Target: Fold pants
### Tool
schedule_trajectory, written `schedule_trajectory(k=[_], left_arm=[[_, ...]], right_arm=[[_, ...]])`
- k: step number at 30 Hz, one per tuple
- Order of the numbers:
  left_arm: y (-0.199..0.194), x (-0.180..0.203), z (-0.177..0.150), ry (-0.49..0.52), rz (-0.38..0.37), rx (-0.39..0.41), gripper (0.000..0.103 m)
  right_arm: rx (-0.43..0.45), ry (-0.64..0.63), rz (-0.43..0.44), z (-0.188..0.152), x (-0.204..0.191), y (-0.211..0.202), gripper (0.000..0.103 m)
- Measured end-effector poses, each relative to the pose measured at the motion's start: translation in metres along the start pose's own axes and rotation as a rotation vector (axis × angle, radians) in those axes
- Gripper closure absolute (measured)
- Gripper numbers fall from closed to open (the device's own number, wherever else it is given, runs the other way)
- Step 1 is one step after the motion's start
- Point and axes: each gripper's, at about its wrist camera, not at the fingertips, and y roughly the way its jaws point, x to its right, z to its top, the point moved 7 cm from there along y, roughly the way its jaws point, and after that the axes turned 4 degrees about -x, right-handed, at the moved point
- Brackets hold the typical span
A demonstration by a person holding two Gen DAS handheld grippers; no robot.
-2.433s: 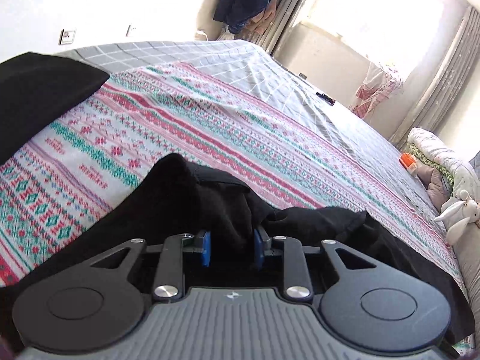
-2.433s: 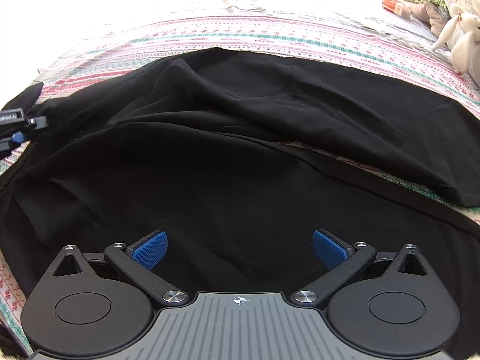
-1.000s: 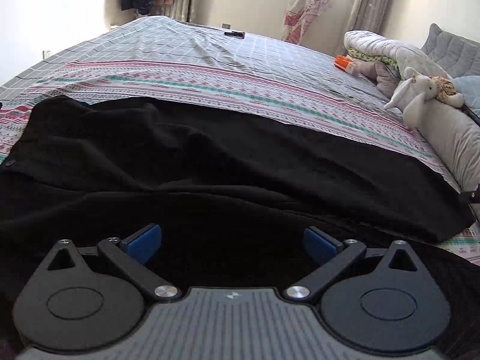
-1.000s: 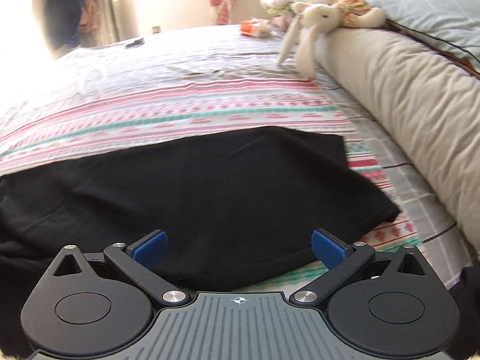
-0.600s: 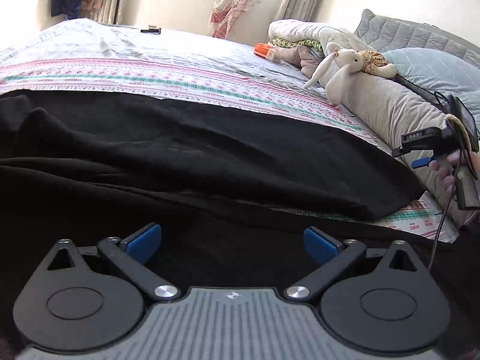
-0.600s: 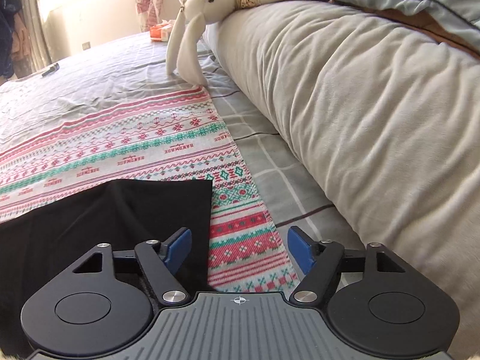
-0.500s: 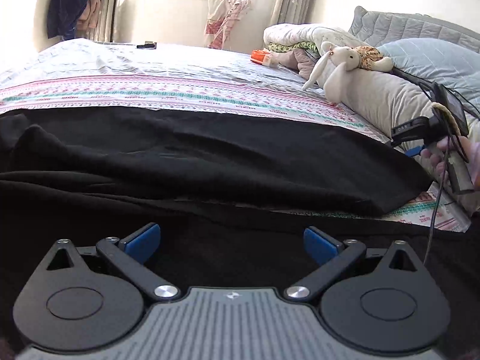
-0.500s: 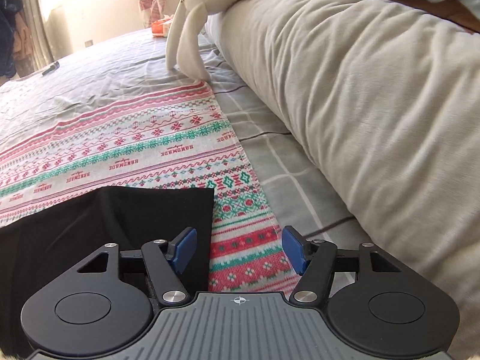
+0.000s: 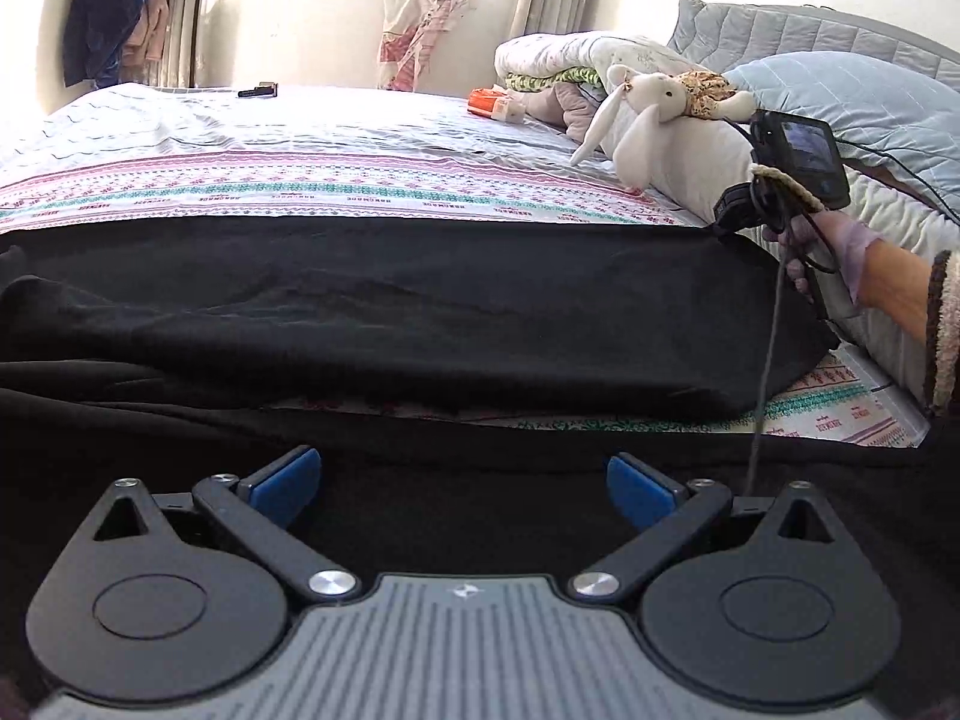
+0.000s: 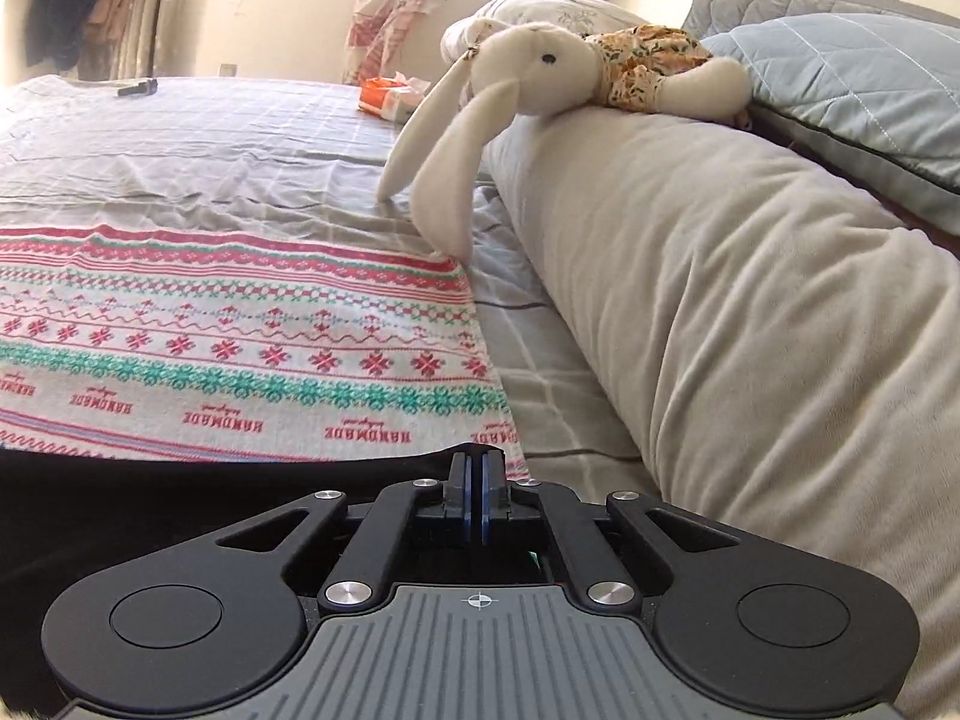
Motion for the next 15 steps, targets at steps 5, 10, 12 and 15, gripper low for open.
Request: schedule_trajectory(k=[5,10,12,15], left_arm=[[0.0,-0.002,0.0,-0.011,-0.008,0.004,0.0],[-0.001,-0.006,0.002,-0.032,-0.009,0.009,0.0],[-0.003,-0.011,0.007,-0.05,0.001,0.005,0.0],[-0.009,-0.027,0.025,-0.059,0.047,0.028,0.0]], right_arm=[[0.043,-0.073,-0.12,0.019,-0.016,0.016,0.102],[0.02,-0.137,-0.33,0.022,-0.024,0.04,0.103],[0.028,-0.158,-0.402,0.02,-0.021,0.04,0.103],[0.008,-0.086,-0.289,0.019,-0.015,0.034,0.103]])
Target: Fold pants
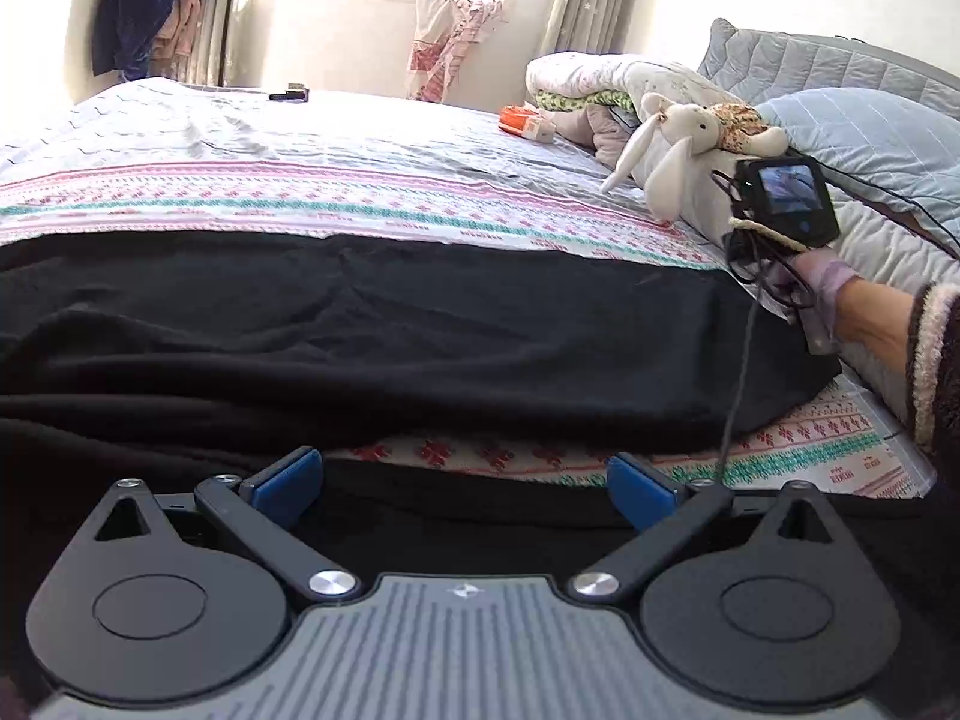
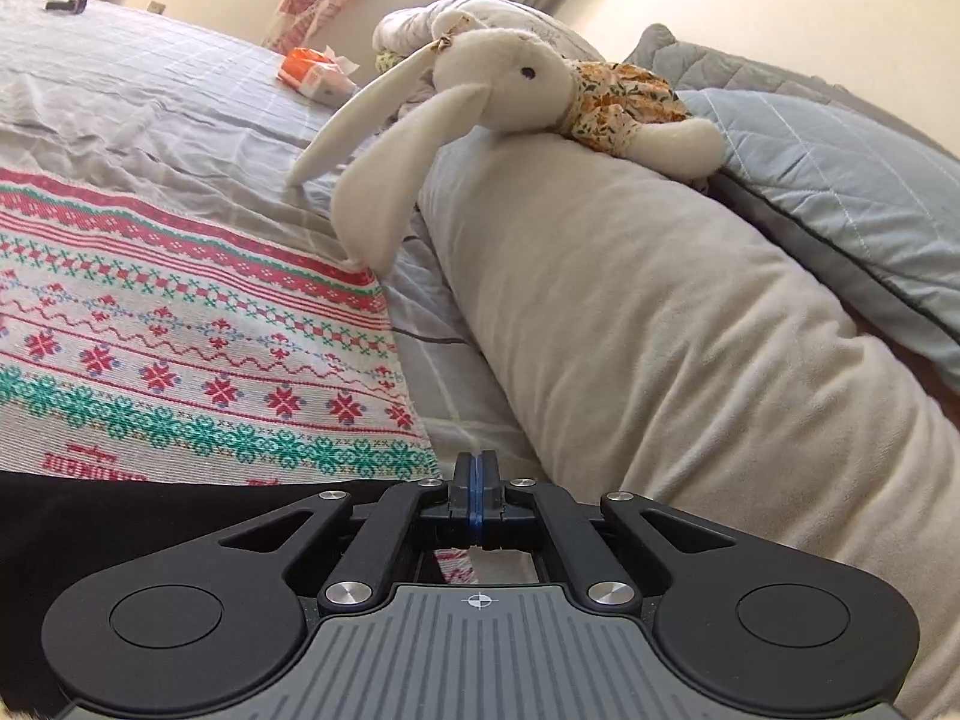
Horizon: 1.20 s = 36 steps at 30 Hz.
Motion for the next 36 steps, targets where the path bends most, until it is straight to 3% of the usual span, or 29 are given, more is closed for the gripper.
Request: schedule_trajectory(k=[1,3,4,5,7,12,16,19,22,25,26,27,29,30,31,36], left_arm=[[-0.001,-0.006,0.008,0.005,0.026,0.008,0.0],[-0.001,-0.019,0.027,0.017,0.071,0.011,0.0],[0.004,-0.025,0.039,0.033,0.084,-0.014,0.0],[0.01,-0.031,0.051,0.043,0.081,-0.037,0.0],[0.029,-0.042,0.077,0.067,0.068,-0.067,0.0],[0.097,-0.052,0.13,0.224,0.081,-0.131,0.0],[0.146,-0.059,0.149,0.306,0.058,-0.202,0.012],[0.168,-0.064,0.155,0.351,0.029,-0.239,0.015],[0.184,-0.067,0.15,0.367,-0.02,-0.33,0.02],[0.187,-0.06,0.141,0.406,-0.058,-0.364,0.025],[0.188,-0.059,0.139,0.404,-0.078,-0.37,0.028],[0.188,-0.058,0.139,0.394,-0.1,-0.372,0.037],[0.181,-0.06,0.139,0.398,-0.106,-0.352,0.051],[0.18,-0.058,0.138,0.4,-0.111,-0.34,0.078],[0.179,-0.057,0.137,0.398,-0.103,-0.338,0.094],[0.178,-0.051,0.139,0.425,-0.049,-0.242,0.095]], right_arm=[[-0.014,0.021,0.066,0.0,0.002,-0.003,0.103],[-0.038,0.079,0.17,0.0,0.009,-0.007,0.093],[-0.052,0.119,0.212,-0.001,0.015,-0.009,0.077],[-0.065,0.156,0.259,-0.002,0.019,-0.01,0.054],[-0.065,0.219,0.346,-0.006,0.026,-0.017,0.033],[-0.131,0.3,0.413,-0.011,0.042,-0.006,0.033],[-0.165,0.334,0.436,-0.019,0.043,0.009,0.036],[-0.156,0.279,0.443,-0.025,0.031,0.016,0.039],[-0.117,0.252,0.437,-0.024,0.023,0.019,0.043],[-0.086,0.273,0.469,-0.022,0.019,0.019,0.056],[-0.074,0.274,0.481,-0.022,0.018,0.018,0.064],[-0.061,0.272,0.494,-0.023,0.017,0.016,0.067],[-0.035,0.256,0.494,-0.025,0.018,0.011,0.085],[-0.025,0.245,0.485,-0.026,0.018,0.01,0.089],[-0.018,0.237,0.482,-0.026,0.017,0.009,0.092],[0.028,0.2,0.41,-0.02,0.011,0.003,0.098]])
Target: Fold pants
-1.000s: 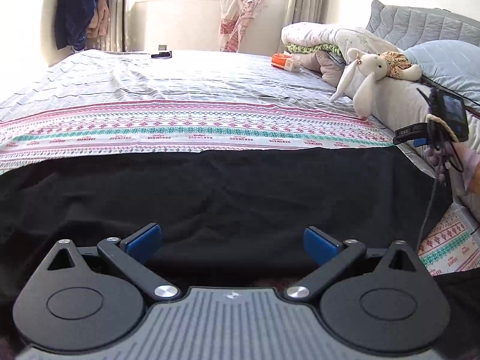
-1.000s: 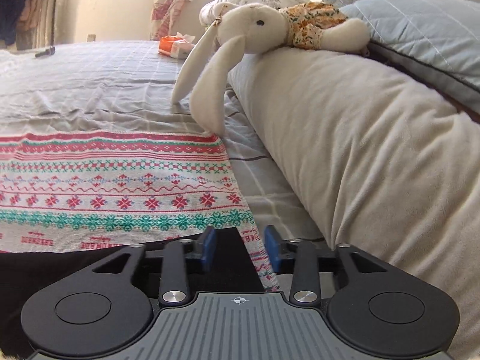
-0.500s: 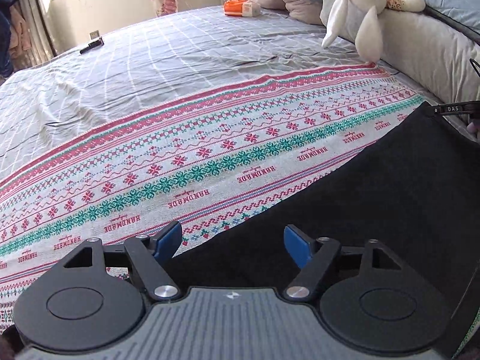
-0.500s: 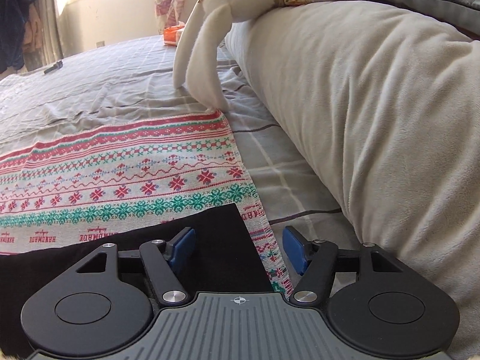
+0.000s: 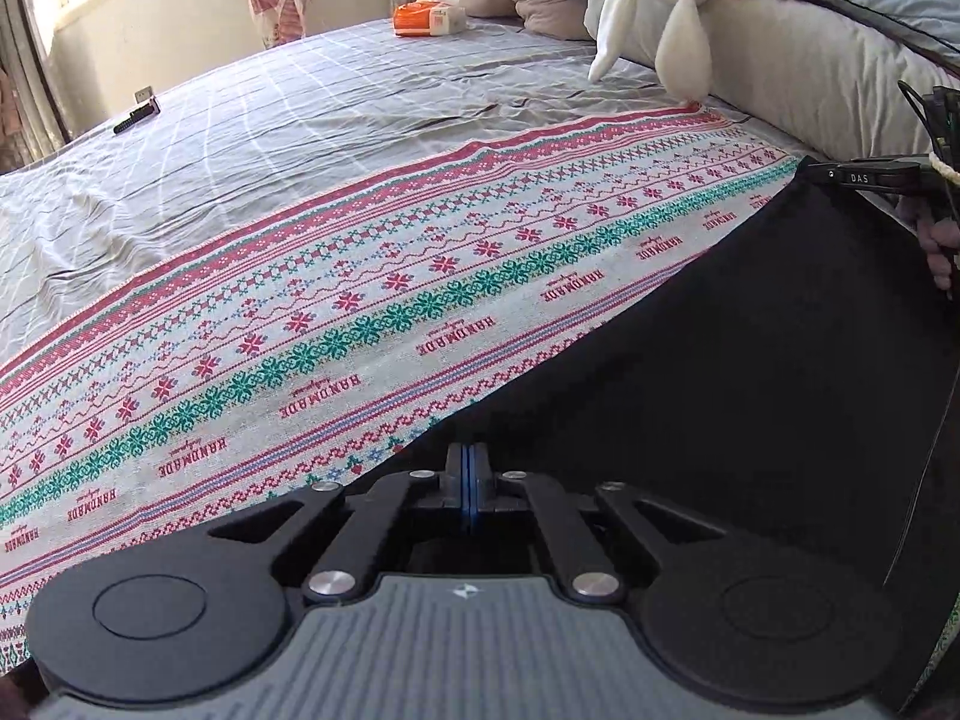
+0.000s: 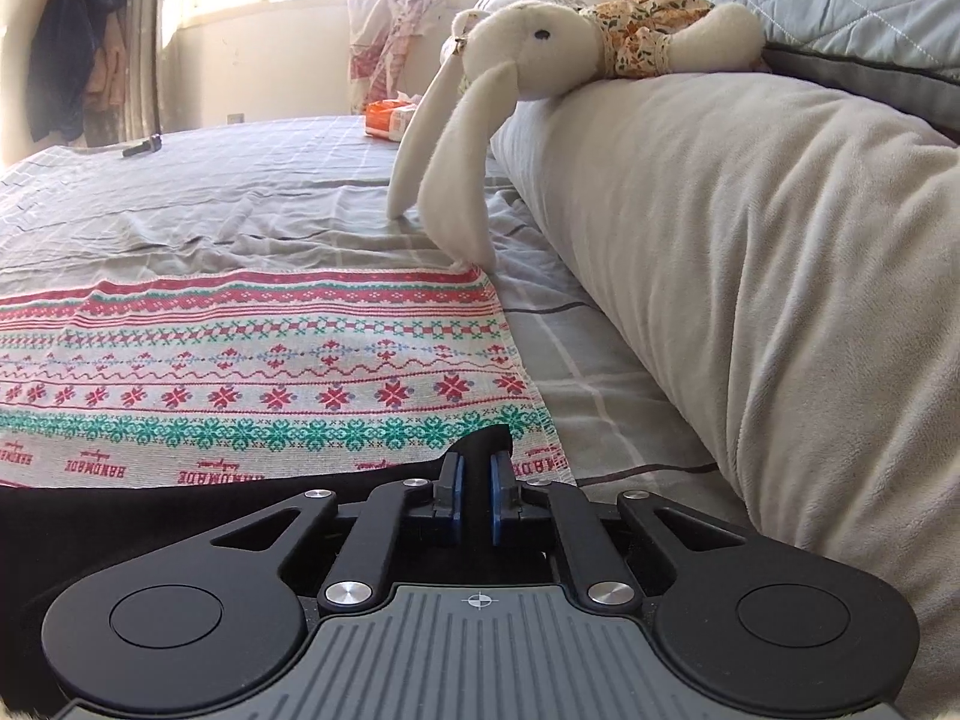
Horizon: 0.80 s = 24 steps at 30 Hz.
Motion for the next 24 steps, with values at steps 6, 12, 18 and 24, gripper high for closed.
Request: schedule_trajectory(k=[6,12,18,24], left_arm=[[0.005,-0.019,0.026,-0.045,0.096,0.104,0.095],[0.025,-0.031,0.043,-0.079,0.203,0.143,0.095],[0.009,-0.027,0.039,-0.133,0.182,0.178,0.052],[-0.031,0.042,0.015,0.003,0.033,0.205,0.035]], right_arm=[[0.071,0.012,-0.092,0.024,-0.002,0.006,0.102],[0.114,0.037,-0.202,0.042,-0.001,0.02,0.102],[0.034,0.132,-0.175,0.047,0.022,0.018,0.069],[-0.087,0.156,-0.059,0.024,0.039,-0.034,0.053]])
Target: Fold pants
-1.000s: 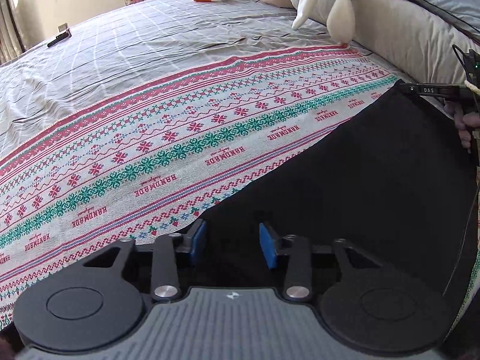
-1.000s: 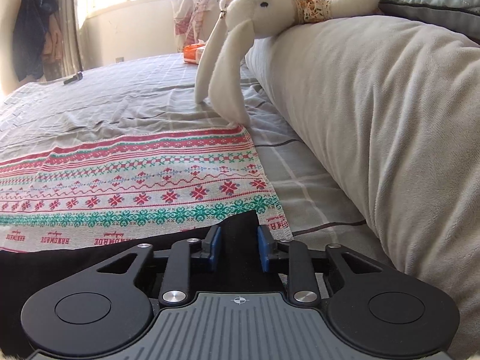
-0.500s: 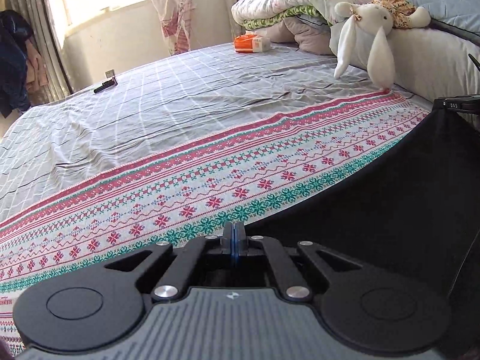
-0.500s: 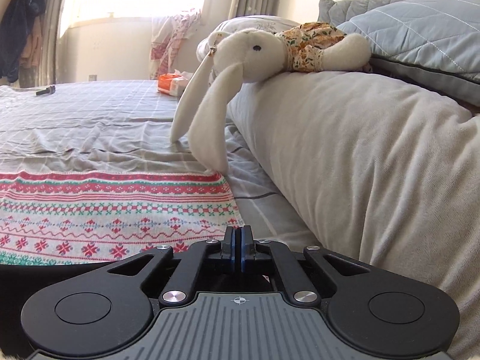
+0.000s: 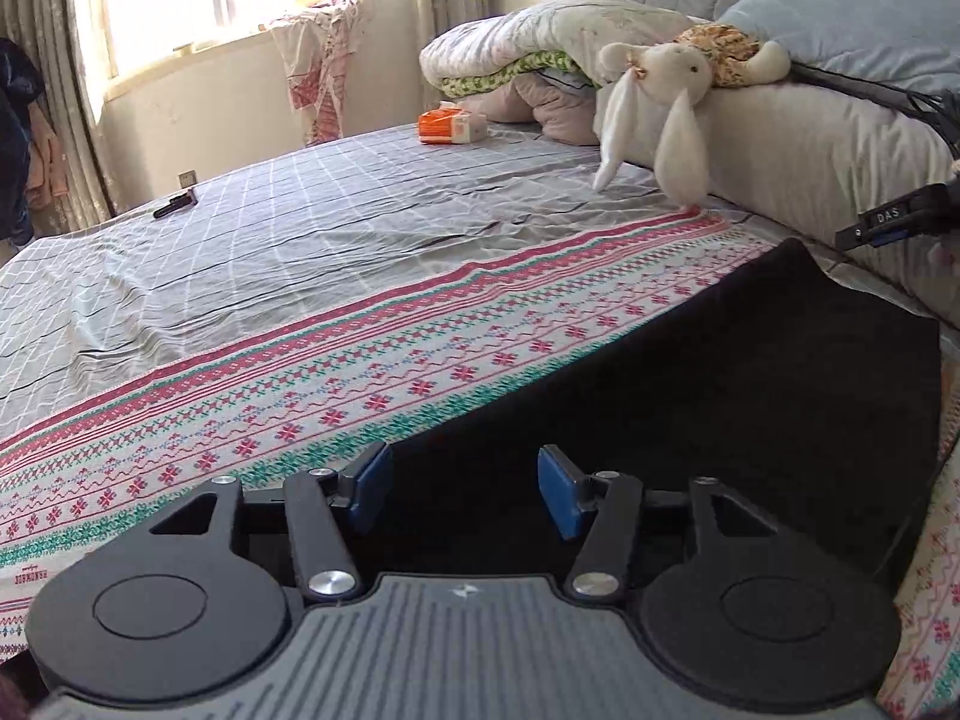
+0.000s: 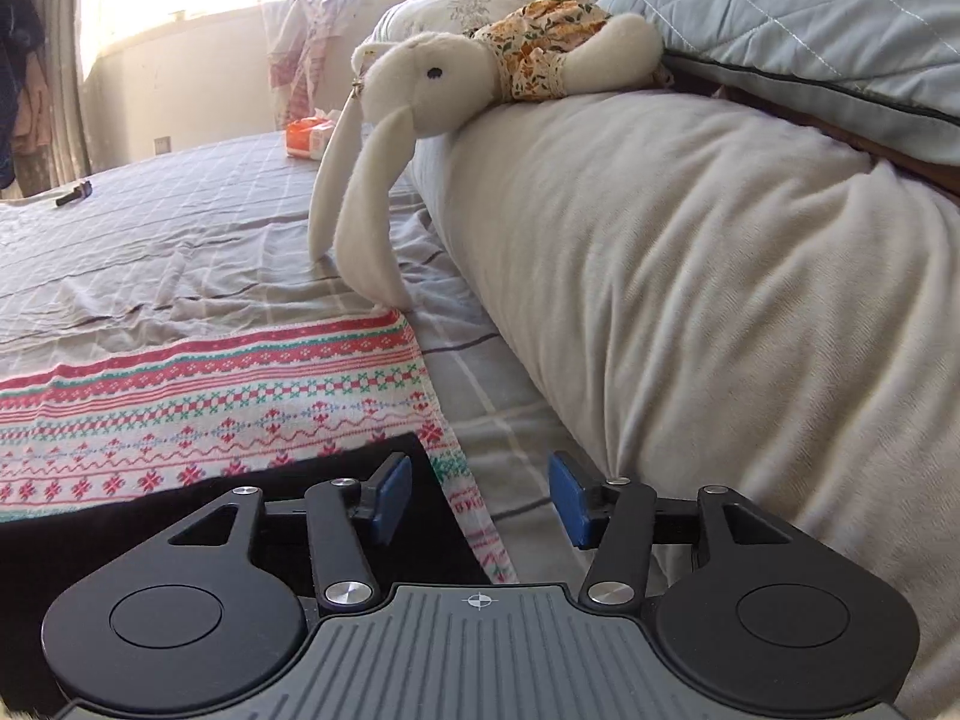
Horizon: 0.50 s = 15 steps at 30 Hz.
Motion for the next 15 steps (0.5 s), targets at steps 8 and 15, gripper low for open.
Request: schedule_trajectory(k=[8,15], left_arm=[[-0.046,0.088,-0.053,0.121,-0.292,-0.065,0.033],[-0.034,0.109,-0.078,0.181,-0.255,-0.145,0.075]], right_arm=[[-0.261,0.148,0.094,-0.086,0.02,-0.037,0.048],[-0.169,0.193,0.012,-0.094,0.028,-0.041,0.083]])
